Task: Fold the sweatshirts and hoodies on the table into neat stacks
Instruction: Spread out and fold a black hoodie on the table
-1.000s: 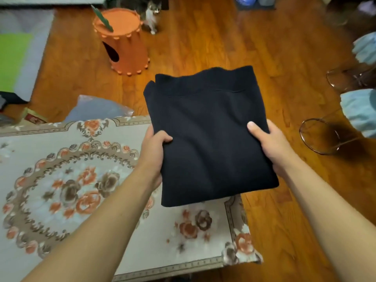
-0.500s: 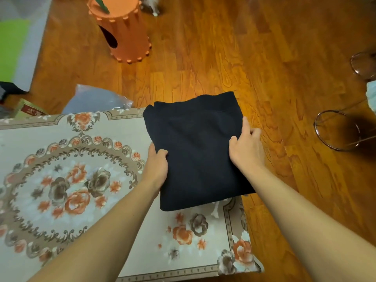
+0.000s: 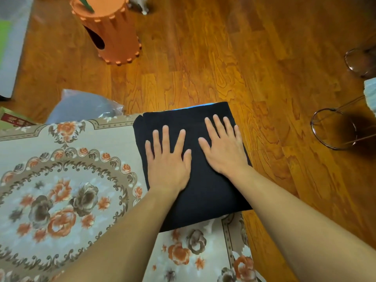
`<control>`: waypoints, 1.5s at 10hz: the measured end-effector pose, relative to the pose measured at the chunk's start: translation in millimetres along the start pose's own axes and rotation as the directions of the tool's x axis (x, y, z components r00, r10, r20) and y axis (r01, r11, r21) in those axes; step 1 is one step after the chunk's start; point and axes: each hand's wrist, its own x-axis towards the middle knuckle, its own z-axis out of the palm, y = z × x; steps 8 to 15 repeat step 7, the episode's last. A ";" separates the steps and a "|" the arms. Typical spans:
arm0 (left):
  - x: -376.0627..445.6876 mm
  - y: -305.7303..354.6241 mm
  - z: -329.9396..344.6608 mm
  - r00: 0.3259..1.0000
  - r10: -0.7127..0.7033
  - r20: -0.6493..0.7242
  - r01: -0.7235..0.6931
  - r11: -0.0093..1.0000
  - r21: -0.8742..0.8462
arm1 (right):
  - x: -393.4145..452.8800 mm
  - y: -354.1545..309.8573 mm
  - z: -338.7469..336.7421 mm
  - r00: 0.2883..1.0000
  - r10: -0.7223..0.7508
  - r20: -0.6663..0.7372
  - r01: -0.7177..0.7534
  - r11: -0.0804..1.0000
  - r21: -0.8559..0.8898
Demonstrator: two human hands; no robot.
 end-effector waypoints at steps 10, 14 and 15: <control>-38.2 -52.6 -152.4 0.944 0.202 0.260 -0.211 0.977 0.008 | -38.4 -47.5 -68.9 0.990 0.042 0.138 -0.012 0.976 -0.215; -38.2 -52.6 -152.4 0.944 0.202 0.260 -0.211 0.977 0.008 | -38.4 -47.5 -68.9 0.990 0.042 0.138 -0.012 0.976 -0.215; -38.2 -52.6 -152.4 0.944 0.202 0.260 -0.211 0.977 0.008 | -38.4 -47.5 -68.9 0.990 0.042 0.138 -0.012 0.976 -0.215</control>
